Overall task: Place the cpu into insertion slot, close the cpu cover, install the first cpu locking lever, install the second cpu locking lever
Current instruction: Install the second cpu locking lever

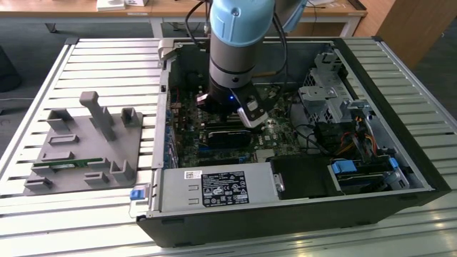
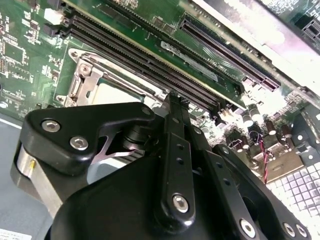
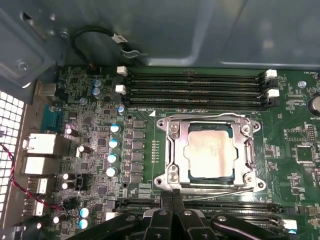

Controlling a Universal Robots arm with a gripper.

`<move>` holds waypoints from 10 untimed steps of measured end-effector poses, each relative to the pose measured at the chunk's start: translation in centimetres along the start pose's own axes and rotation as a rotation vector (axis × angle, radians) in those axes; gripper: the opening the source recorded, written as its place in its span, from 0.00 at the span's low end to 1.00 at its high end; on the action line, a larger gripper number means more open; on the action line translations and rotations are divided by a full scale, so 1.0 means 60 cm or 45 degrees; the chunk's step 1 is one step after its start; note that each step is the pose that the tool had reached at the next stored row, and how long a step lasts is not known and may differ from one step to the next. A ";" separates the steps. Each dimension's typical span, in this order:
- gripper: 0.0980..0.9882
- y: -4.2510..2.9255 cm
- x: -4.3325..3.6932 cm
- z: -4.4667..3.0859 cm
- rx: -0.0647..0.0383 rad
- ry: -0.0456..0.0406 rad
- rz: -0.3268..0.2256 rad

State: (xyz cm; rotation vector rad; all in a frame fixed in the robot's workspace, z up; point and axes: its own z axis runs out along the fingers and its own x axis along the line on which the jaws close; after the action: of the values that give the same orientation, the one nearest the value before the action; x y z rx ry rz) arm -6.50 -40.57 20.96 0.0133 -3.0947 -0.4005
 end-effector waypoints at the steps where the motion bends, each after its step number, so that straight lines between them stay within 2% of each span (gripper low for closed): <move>1: 0.01 -0.001 0.001 0.002 -0.001 0.000 0.000; 10: 0.01 -0.006 0.005 0.012 -0.005 0.000 0.000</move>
State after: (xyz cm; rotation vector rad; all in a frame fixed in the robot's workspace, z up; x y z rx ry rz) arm -6.82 -40.71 20.17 0.0134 -3.0938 -0.4070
